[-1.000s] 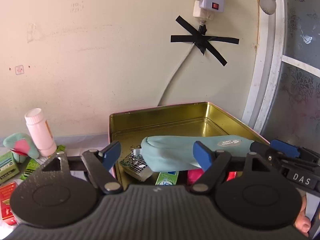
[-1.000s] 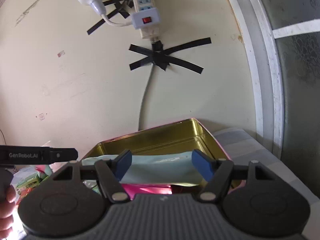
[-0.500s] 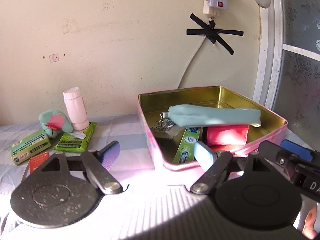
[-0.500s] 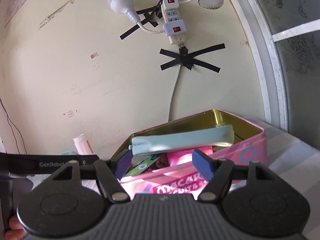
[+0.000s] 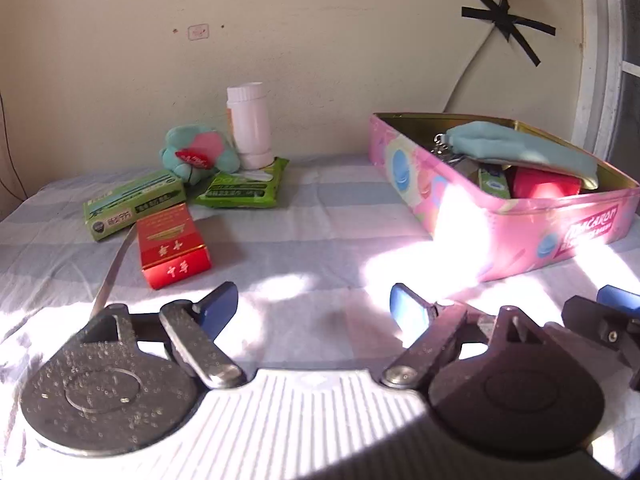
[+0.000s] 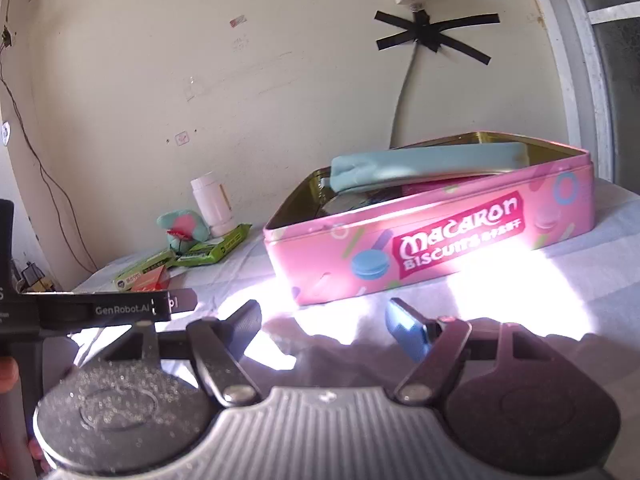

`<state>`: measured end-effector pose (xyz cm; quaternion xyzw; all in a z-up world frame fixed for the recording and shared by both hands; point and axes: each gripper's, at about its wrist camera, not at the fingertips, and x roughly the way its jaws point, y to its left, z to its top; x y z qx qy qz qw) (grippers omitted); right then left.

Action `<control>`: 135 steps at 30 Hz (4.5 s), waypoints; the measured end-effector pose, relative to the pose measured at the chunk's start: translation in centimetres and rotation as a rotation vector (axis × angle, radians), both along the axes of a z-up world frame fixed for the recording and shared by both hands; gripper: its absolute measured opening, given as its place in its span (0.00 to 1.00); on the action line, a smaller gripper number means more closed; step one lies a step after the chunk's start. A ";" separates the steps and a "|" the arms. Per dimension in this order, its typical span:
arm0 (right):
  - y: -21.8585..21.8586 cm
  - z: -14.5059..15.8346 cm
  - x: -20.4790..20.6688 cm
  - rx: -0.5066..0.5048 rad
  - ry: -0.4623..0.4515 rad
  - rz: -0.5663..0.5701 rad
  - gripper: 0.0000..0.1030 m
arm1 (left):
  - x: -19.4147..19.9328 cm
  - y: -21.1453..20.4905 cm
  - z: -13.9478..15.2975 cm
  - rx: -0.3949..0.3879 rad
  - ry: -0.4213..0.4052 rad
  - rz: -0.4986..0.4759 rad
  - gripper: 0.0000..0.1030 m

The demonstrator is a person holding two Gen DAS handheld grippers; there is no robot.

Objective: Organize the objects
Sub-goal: 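Lower the pencil case into the tin and release it, then grasp the red cigarette box with the right gripper, then carry the red box over the tin and lower it inside, then open the right gripper and withdraw it from the tin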

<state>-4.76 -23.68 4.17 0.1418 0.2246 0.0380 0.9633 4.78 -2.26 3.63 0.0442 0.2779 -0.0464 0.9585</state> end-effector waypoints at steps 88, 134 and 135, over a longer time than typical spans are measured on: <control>-6.5 6.8 8.8 -0.179 0.059 0.302 0.56 | 11.7 -13.4 6.3 -0.270 0.192 -0.590 0.65; -6.6 -0.2 -0.8 -0.046 0.104 0.022 0.64 | -0.7 -8.3 1.5 0.052 0.028 -0.284 0.73; -6.2 -0.3 -0.7 -0.053 0.112 0.029 0.64 | -0.7 -7.9 1.4 0.057 0.032 -0.275 0.73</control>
